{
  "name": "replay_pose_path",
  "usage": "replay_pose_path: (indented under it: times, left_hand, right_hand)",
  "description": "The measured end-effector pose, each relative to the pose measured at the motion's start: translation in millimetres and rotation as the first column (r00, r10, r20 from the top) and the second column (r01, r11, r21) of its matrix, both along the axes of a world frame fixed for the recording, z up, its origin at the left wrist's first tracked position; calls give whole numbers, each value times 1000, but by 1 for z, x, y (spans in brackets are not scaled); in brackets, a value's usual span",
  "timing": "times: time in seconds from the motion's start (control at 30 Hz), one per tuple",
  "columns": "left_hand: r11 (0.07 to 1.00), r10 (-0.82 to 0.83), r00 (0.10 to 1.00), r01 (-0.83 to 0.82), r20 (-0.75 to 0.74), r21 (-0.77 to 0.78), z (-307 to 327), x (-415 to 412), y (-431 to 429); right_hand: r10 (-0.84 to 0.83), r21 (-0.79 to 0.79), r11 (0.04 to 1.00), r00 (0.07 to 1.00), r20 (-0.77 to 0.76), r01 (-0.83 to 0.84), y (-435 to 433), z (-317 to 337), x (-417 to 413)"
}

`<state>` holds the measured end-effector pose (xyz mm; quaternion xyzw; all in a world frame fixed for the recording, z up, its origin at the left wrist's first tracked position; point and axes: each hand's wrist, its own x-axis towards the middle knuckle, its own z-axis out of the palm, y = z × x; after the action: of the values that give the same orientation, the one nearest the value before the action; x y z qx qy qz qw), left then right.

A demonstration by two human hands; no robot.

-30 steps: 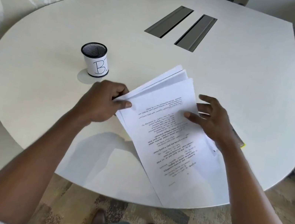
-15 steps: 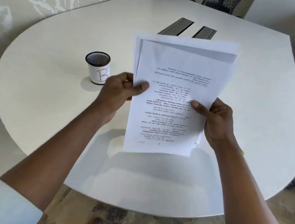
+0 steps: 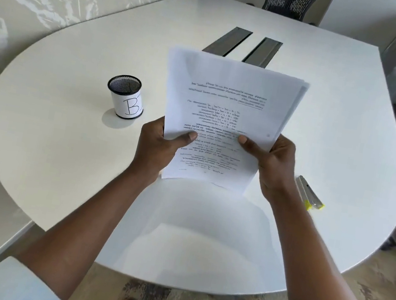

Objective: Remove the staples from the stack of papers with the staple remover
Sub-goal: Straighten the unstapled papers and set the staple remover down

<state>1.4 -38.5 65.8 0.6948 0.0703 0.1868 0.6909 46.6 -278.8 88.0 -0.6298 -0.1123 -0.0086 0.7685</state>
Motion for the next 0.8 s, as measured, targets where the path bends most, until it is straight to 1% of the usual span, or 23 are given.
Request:
replay_pose_path:
  times: [0.1,0.2,0.3,0.47,0.6,0.7,0.8]
  left_hand:
    - [1000,6,999,-5,-37,4,-5,-4,0]
    - [1000,10,999,-9,-51,17,-4,-4,0]
    - [998,24,1000,-23,-20,53,-2,-4,-3]
    - [997,57,997,-59,55,47,-2,-8,-7]
    - [999,42,999,-42,-8,28,-18,-15,-11]
    - [999,37,998,-36,-53,23,-26,-19,-15]
    - [999,49,998,-49,-45,11,-21,-18,-15]
  right_hand:
    - [-3,-16,1000,998,-64,2,1,-15,-4]
    - [-3,-31,1000,996,-89,0,4,-20,-6]
    - [-29,-49,998,997,-68,25,8,-16,-6]
    - [-29,-4,1000,999,-33,29,6,-11,-6]
    - [-21,-51,999,997,-80,17,5,-27,-14]
    - [-26,-42,999,992,-123,21,6,-37,-20]
    - [-50,-59,997,992,-119,44,8,-34,-20]
